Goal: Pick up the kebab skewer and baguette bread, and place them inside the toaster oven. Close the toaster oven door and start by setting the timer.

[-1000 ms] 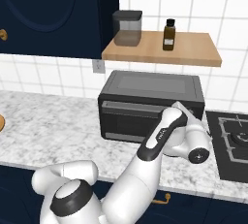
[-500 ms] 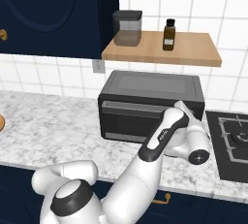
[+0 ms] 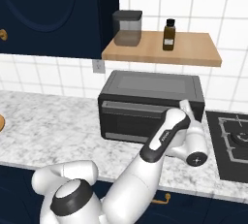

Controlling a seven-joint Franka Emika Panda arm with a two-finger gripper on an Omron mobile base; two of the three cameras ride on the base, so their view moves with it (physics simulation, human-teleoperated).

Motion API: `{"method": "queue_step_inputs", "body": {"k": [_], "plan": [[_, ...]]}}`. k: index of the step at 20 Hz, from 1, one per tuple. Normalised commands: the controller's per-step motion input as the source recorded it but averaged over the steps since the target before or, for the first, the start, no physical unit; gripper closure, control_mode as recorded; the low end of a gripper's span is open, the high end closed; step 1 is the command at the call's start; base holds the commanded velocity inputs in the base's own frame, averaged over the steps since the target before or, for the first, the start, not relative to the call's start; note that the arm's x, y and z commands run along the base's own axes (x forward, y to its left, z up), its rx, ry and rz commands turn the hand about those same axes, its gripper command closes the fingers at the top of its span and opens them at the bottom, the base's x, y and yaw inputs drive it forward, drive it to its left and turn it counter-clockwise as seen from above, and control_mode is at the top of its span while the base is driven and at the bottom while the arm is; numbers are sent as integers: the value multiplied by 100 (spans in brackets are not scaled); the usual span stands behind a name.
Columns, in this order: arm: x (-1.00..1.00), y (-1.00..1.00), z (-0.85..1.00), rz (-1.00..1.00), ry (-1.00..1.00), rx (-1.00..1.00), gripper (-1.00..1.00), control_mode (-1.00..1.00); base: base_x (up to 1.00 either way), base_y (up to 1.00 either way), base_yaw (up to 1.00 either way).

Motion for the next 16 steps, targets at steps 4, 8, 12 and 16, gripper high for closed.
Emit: {"method": "queue_step_inputs", "body": {"k": [4, 8, 12, 16], "plan": [[0, -8, 0, -6, -2, 26, 100, -100, 0, 0, 0], [0, -5, 0, -6, -2, 26, 100, -100, 0, 0, 0], [0, -1, 0, -8, -2, 24, 100, -100, 0, 0, 0], [0, 0, 0, -9, -2, 24, 100, -100, 0, 0, 0]]}}
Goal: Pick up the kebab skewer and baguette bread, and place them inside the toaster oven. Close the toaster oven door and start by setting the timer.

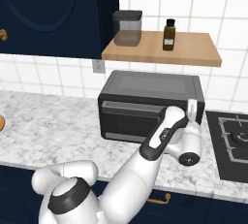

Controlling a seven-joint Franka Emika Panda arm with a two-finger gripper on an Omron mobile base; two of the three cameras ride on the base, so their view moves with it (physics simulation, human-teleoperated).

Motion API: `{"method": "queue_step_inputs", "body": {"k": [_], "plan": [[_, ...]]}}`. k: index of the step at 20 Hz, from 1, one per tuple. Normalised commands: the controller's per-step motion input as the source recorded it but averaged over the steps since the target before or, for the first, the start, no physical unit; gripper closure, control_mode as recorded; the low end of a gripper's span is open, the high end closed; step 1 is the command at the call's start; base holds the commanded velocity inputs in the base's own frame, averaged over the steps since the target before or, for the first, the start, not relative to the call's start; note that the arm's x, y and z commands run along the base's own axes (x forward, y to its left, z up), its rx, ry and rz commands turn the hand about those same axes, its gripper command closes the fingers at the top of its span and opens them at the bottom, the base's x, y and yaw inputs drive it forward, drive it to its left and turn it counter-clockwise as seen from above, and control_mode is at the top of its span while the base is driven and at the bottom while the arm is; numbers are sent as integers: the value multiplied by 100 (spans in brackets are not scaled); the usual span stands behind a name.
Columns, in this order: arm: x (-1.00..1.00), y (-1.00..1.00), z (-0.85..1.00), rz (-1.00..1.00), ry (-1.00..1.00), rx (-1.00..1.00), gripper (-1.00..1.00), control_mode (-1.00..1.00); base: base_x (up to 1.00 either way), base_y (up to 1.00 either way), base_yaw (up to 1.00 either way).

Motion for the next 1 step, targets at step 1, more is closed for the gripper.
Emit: {"method": "queue_step_inputs", "body": {"k": [1], "plan": [[0, 0, 0, -10, -3, 25, 100, -100, 0, 0, 0]]}}
